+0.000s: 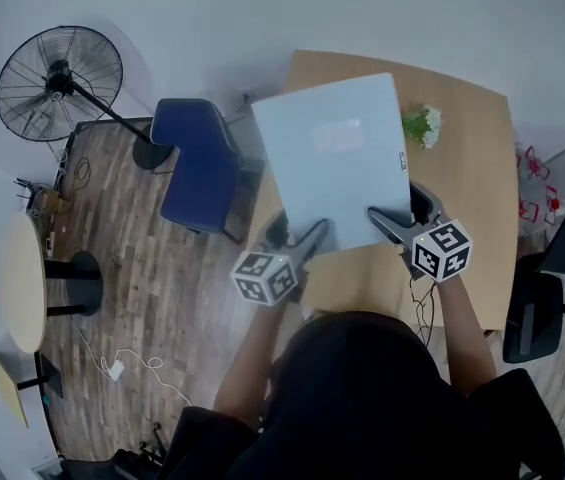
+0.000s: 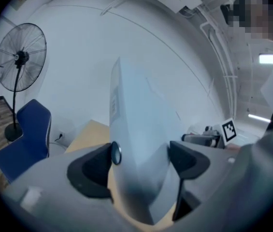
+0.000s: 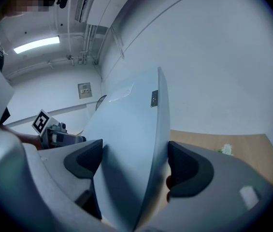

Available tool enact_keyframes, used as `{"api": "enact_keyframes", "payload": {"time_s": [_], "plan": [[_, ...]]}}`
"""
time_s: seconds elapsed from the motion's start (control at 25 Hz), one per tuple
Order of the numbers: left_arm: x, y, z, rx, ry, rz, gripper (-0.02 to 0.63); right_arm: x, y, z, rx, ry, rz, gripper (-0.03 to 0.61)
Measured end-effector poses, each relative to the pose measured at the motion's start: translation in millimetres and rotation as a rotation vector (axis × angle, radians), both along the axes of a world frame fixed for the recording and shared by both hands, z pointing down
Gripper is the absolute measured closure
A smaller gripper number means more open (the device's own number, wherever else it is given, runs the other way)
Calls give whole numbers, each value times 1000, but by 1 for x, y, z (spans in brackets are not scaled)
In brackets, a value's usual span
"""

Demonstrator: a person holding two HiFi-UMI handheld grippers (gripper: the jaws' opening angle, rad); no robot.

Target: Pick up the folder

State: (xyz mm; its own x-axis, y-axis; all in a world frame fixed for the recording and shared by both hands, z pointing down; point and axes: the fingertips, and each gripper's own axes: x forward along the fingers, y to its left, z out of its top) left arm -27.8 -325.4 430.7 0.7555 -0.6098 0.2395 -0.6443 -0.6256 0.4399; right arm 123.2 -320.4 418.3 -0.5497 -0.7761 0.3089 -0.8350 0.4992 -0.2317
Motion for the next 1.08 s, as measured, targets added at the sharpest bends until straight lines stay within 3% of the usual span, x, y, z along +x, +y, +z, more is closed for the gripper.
{"api": "enact_keyframes", "payload": {"time_s": [0.36, 0.6, 1.08], "plan": [[39, 5, -23, 59, 15, 99, 238, 35, 24, -26, 82, 42, 99, 158], [56, 10, -25, 87, -1, 134, 238, 51, 36, -21, 73, 17, 152, 158], [43, 3, -32, 120, -14, 107, 236, 39, 29, -25, 94, 7, 136, 158]]}}
